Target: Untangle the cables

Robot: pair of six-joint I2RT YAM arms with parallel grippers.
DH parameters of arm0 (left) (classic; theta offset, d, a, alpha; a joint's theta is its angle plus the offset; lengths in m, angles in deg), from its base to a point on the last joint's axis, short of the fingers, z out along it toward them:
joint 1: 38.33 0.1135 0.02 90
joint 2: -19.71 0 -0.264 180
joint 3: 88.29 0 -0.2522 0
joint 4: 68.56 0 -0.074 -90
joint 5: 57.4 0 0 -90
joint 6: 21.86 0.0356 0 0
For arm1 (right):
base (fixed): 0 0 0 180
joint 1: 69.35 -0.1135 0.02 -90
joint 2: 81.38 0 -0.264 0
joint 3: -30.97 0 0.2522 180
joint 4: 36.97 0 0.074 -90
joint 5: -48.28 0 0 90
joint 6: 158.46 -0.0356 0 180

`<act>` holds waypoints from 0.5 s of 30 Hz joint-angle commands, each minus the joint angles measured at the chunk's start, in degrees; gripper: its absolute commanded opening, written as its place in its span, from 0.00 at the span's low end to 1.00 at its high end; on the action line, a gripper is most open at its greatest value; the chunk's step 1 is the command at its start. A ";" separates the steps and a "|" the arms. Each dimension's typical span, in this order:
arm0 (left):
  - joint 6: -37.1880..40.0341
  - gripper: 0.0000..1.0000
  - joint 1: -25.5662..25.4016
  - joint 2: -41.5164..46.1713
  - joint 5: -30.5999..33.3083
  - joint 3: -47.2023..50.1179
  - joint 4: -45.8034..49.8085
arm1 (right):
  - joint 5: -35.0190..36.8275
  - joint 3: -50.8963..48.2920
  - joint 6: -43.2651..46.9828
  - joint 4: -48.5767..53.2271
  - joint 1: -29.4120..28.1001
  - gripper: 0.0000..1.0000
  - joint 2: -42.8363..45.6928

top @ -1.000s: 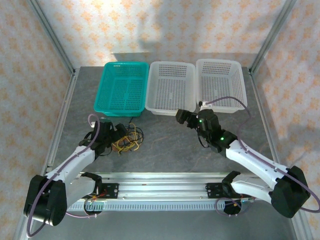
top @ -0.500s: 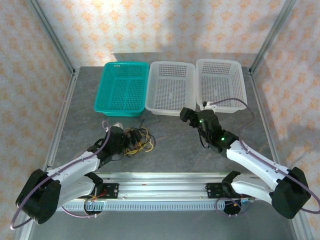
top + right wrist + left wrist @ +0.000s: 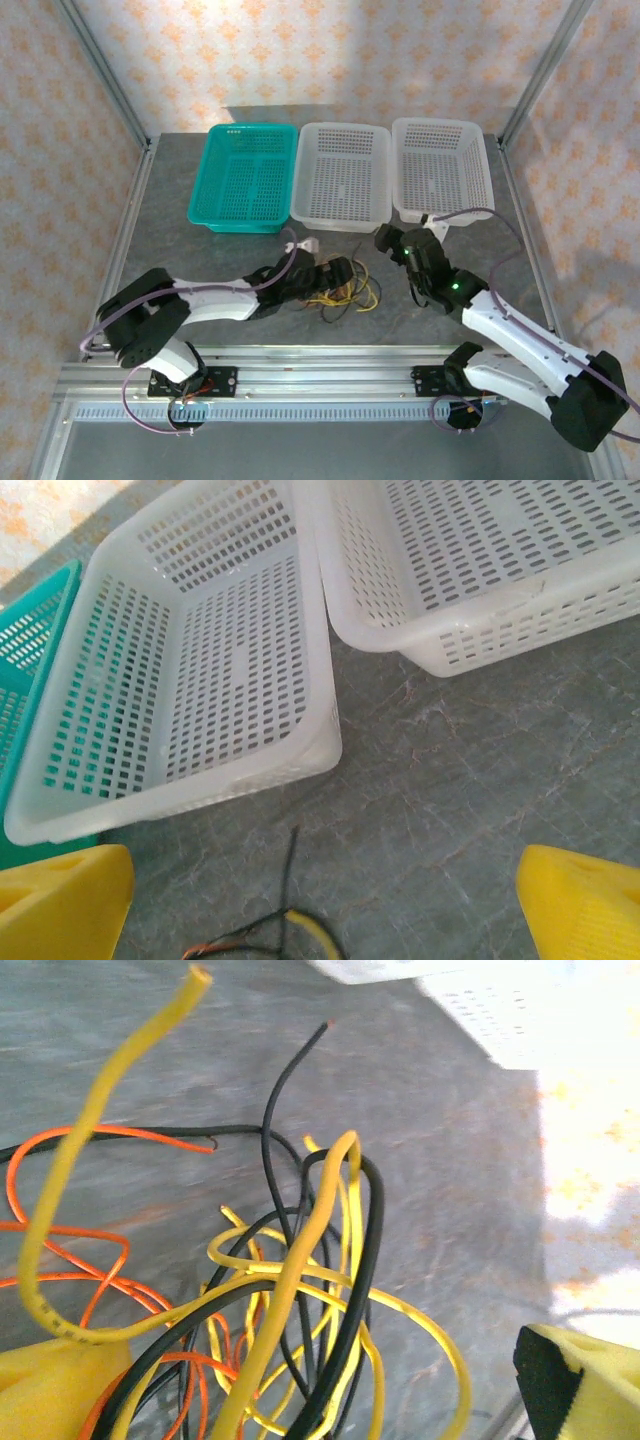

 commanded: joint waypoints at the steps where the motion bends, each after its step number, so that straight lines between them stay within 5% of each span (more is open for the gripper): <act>1: -0.59 0.99 -0.14 -1.47 1.32 -2.50 -3.09 | -1.30 0.52 1.01 5.99 -0.27 0.97 0.98; 11: 10.60 0.99 -0.14 9.17 14.27 -5.80 16.75 | -8.67 5.45 -3.27 22.73 -0.51 0.80 0.10; 15: 15.65 0.99 -0.14 10.73 16.70 -5.39 20.23 | -11.23 5.71 -6.34 25.87 -5.58 0.77 0.13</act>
